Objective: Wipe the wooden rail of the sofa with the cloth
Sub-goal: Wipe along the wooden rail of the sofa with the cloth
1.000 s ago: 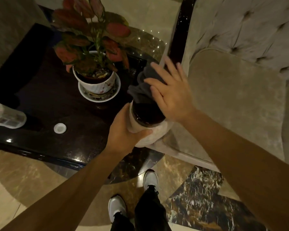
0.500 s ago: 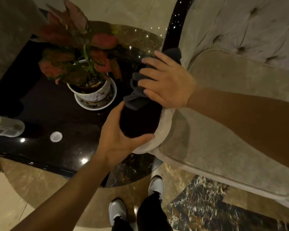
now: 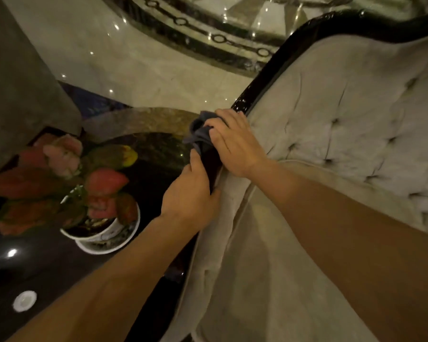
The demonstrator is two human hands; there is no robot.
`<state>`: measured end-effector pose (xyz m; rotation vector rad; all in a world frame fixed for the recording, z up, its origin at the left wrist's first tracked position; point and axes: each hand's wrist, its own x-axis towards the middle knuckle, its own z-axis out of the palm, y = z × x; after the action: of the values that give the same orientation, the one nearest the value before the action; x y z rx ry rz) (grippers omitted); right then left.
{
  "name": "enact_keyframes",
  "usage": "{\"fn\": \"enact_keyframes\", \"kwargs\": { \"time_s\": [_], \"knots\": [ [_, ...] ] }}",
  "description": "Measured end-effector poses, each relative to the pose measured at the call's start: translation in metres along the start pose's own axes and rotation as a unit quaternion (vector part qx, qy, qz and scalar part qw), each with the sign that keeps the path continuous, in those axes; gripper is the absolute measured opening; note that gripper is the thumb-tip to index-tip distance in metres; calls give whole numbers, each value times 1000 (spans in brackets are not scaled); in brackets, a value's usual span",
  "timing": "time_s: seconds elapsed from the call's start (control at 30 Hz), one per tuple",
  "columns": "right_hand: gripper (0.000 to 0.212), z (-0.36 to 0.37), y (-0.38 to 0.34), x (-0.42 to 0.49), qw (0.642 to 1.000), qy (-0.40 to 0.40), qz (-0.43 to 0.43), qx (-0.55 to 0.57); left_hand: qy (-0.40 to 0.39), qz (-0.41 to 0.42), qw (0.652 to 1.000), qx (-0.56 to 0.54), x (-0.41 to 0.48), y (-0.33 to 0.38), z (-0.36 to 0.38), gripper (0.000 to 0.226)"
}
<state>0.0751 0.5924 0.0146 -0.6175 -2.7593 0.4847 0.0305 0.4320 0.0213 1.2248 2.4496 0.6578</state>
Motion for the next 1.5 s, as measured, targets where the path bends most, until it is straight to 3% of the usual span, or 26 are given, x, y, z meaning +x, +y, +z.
{"fn": "enact_keyframes", "kwargs": {
  "time_s": [0.17, 0.47, 0.57, 0.73, 0.87, 1.0, 1.13, 1.27, 1.37, 1.43, 1.5],
  "knots": [
    [42, -15, 53, 50, 993, -67, 12, -101, -31, -21, 998, 50, 76, 29, 3, 87],
    [42, -83, 164, 125, 974, -38, 20, -223, -49, 14, 992, 116, 218, 100, 13, 75],
    [42, -108, 191, 144, 964, -25, 21, -263, -62, -7, 991, 117, 256, 138, 17, 61],
    [38, -164, 254, 174, 960, 66, 125, -243, -25, 29, 995, 93, 325, 228, 18, 68],
    [40, -199, 300, 163, 945, 115, 213, -222, -17, 75, 986, 151, 363, 286, 22, 68],
    [43, -241, 336, 117, 915, 100, 281, -271, -43, 158, 965, 206, 384, 331, 32, 73],
    [44, -285, 347, 93, 880, -35, 230, -413, -37, 237, 947, 215, 395, 367, 48, 63],
    [47, -326, 344, 94, 765, -189, 126, -602, -75, 227, 944, 228, 391, 379, 68, 85],
    [43, -360, 329, 93, 690, -261, 10, -675, -117, 224, 935, 250, 392, 375, 64, 96],
    [39, -383, 324, 93, 681, -262, -43, -682, -134, 220, 935, 246, 391, 377, 60, 97],
    [36, -402, 320, 92, 725, -230, -60, -647, -142, 217, 935, 243, 389, 379, 58, 96]
  ]
}}
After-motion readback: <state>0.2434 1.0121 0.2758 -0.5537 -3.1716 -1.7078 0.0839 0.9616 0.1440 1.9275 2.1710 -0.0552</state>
